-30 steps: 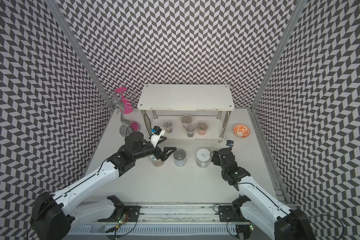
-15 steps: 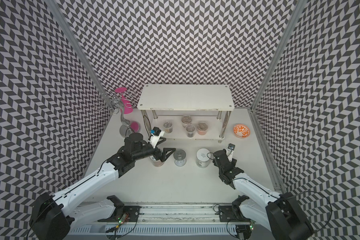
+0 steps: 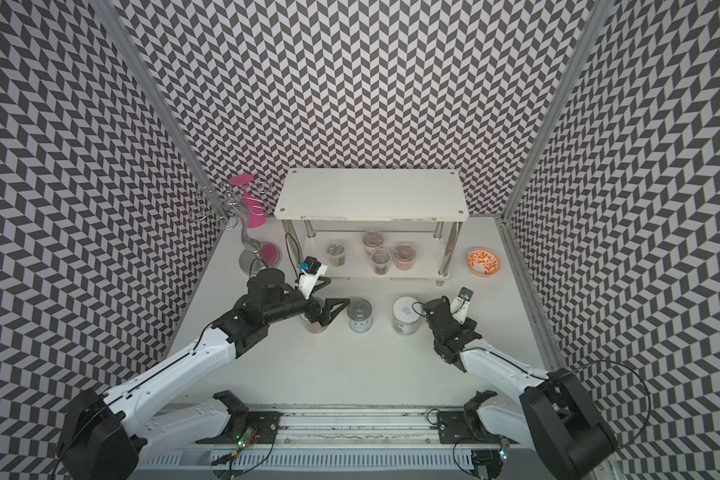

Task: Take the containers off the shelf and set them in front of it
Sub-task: Place the container at the center of the board.

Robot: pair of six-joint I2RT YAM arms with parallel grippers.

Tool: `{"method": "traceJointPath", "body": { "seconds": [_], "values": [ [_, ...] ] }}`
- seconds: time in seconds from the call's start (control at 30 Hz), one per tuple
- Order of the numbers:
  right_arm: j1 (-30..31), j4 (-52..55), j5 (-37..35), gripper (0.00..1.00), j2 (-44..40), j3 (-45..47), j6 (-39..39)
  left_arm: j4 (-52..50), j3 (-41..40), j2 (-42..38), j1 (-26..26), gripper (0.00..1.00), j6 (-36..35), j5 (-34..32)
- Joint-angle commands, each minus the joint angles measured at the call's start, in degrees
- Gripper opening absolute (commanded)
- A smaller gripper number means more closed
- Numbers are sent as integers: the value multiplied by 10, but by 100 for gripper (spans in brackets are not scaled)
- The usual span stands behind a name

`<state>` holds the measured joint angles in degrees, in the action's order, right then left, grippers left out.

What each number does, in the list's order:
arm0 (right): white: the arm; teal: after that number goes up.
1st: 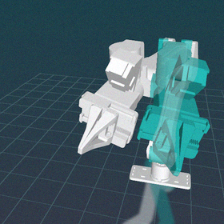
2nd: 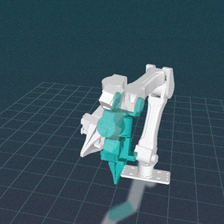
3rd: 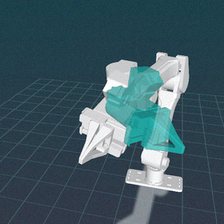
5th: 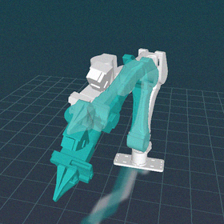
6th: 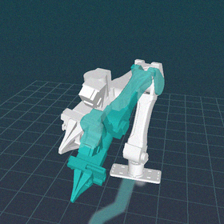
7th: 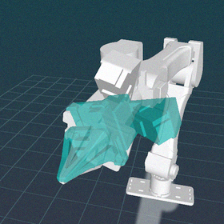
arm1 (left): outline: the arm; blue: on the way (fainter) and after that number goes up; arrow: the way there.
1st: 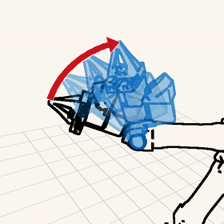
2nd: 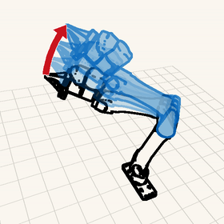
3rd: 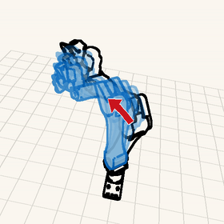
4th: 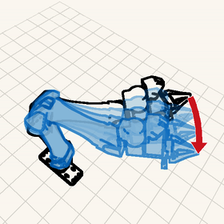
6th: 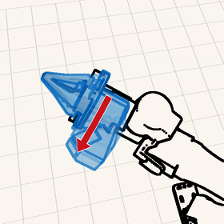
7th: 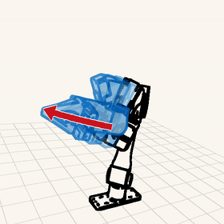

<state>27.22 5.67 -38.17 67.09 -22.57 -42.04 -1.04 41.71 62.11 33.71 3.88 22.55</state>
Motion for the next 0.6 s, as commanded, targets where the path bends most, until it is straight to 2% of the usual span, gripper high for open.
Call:
{"method": "traceJointPath", "body": {
  "seconds": [0.0, 0.1, 0.33, 0.57],
  "values": [
    [3, -25, -23, 86, -5, -7, -6, 15, -8, -9, -5, 100, -5, 9],
    [1, -18, -32, 87, 0, -8, -24, 18, -9, -8, -7, 100, -3, 10],
    [1, -27, -32, 91, 9, -17, -11, 17, -9, -8, -9, 100, -3, 10],
    [0, 6, -51, 100, -20, -47, 0, 11, -4, -5, -12, 100, -4, 10]
  ]
}}
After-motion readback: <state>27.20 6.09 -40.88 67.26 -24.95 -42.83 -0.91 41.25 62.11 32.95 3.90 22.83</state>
